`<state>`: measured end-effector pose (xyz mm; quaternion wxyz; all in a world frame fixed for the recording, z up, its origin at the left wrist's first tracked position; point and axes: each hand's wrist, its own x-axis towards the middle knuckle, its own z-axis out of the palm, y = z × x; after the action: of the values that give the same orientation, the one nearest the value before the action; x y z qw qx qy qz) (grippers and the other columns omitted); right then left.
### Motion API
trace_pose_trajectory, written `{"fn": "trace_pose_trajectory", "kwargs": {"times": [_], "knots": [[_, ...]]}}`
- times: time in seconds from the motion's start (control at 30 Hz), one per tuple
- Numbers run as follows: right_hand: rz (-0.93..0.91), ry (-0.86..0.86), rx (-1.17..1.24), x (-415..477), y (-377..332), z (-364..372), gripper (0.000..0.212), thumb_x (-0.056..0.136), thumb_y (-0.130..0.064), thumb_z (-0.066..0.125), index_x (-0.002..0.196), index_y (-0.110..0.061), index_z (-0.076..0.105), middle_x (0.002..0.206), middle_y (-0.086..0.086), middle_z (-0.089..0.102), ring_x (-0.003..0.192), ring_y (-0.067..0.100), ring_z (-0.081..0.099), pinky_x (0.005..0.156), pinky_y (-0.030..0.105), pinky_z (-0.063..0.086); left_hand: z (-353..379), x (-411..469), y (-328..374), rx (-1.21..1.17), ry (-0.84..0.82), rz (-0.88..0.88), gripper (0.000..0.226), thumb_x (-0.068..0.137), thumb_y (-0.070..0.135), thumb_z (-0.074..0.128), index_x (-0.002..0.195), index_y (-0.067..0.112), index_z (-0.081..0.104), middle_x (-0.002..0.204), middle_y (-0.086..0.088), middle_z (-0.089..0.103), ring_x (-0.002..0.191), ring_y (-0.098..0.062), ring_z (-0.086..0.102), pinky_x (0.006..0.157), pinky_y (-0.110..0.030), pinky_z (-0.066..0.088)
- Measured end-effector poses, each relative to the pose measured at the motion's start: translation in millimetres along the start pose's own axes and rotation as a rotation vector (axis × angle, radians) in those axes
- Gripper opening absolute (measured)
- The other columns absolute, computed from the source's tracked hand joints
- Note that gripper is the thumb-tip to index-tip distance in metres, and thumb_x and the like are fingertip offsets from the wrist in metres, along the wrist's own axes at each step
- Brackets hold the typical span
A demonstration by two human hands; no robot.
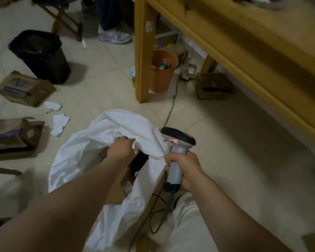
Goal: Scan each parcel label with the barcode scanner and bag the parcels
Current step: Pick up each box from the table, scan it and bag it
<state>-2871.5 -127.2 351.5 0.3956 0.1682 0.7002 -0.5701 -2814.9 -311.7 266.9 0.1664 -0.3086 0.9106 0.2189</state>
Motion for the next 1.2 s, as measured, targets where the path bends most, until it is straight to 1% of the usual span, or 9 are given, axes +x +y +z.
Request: {"fn": "trace_pose_trajectory", "kwargs": {"times": [0.13,0.23,0.3,0.5,0.67,0.77,0.97,1.13,1.2], "knots": [[-0.028,-0.084,0.155,-41.7,-10.9,-30.1,0.010,0.086,-0.009,0.066,0.093,-0.002,0.061,0.086,0.022,0.070,0.071,0.031,0.067,0.078,0.048,0.056,-28.7,-15.7,56.4,0.037,0.116,0.084,0.060,0.090,0.007,0.041,0.148,0.024,0.036,0.146,-0.006,0.040,0.136,-0.026,0.029,0.105,-0.040,0.037],[-0.110,-0.024,0.180,-77.2,-17.7,-54.7,0.014,0.087,-0.013,0.066,0.091,-0.001,0.060,0.068,0.019,0.066,0.052,0.028,0.060,0.057,0.038,0.057,-50.3,-41.2,94.3,0.083,0.224,0.200,0.060,0.090,0.009,0.043,0.148,0.022,0.035,0.144,-0.007,0.044,0.135,-0.027,0.032,0.101,-0.037,0.038],[-0.164,0.007,0.204,-102.8,-22.6,-70.5,0.012,0.085,-0.011,0.066,0.088,-0.002,0.059,0.060,0.016,0.061,0.043,0.022,0.050,0.047,0.029,0.047,-68.4,-64.7,119.8,0.099,0.297,0.278,0.058,0.090,0.011,0.047,0.147,0.021,0.038,0.143,-0.006,0.046,0.133,-0.027,0.036,0.101,-0.035,0.037],[-0.372,0.062,0.258,-193.3,-49.9,-115.2,0.009,0.082,0.001,0.064,0.077,0.000,0.056,0.049,0.012,0.053,0.036,0.018,0.040,0.043,0.025,0.038,-123.9,-149.3,194.8,0.098,0.548,0.561,0.037,0.088,0.007,0.052,0.123,0.013,0.061,0.123,-0.008,0.062,0.117,-0.025,0.052,0.100,-0.033,0.042],[-0.583,0.148,0.259,-275.6,-80.6,-155.2,0.013,0.081,0.005,0.063,0.072,-0.002,0.056,0.052,0.011,0.054,0.038,0.016,0.043,0.042,0.025,0.042,-179.3,-227.8,269.2,0.071,0.641,0.698,0.047,0.091,0.009,0.049,0.137,0.018,0.052,0.134,-0.007,0.055,0.126,-0.025,0.045,0.102,-0.039,0.042],[-0.672,0.207,0.293,-310.8,-93.9,-181.4,0.011,0.079,0.004,0.064,0.078,-0.001,0.055,0.056,0.011,0.056,0.039,0.016,0.045,0.043,0.026,0.043,-207.0,-263.4,309.8,0.028,0.657,0.736,0.051,0.093,0.011,0.050,0.143,0.019,0.045,0.142,-0.006,0.049,0.130,-0.025,0.044,0.101,-0.038,0.043],[-0.781,0.361,0.439,-353.2,-91.0,-244.0,0.014,0.081,0.004,0.062,0.069,-0.003,0.056,0.050,0.009,0.055,0.040,0.018,0.044,0.046,0.028,0.041,-216.1,-306.6,382.3,-0.108,0.606,0.897,0.044,0.093,0.016,0.052,0.137,0.015,0.051,0.135,-0.008,0.055,0.122,-0.026,0.051,0.093,-0.034,0.044],[-0.772,0.478,0.562,-360.6,-62.8,-290.1,0.009,0.081,0.002,0.062,0.074,-0.003,0.058,0.052,0.007,0.057,0.042,0.016,0.047,0.046,0.029,0.043,-184.8,-322.4,443.2,-0.194,0.449,0.932,0.053,0.086,0.029,0.064,0.136,0.014,0.050,0.132,-0.008,0.055,0.119,-0.026,0.053,0.096,-0.040,0.048],[-0.747,0.475,0.628,-357.1,-49.4,-302.5,0.007,0.082,0.002,0.062,0.081,-0.004,0.059,0.052,0.006,0.057,0.041,0.015,0.047,0.044,0.027,0.042,-171.0,-325.6,465.9,-0.223,0.379,0.889,0.067,0.080,0.042,0.070,0.135,0.012,0.047,0.133,-0.011,0.052,0.121,-0.029,0.051,0.098,-0.042,0.048]]}}
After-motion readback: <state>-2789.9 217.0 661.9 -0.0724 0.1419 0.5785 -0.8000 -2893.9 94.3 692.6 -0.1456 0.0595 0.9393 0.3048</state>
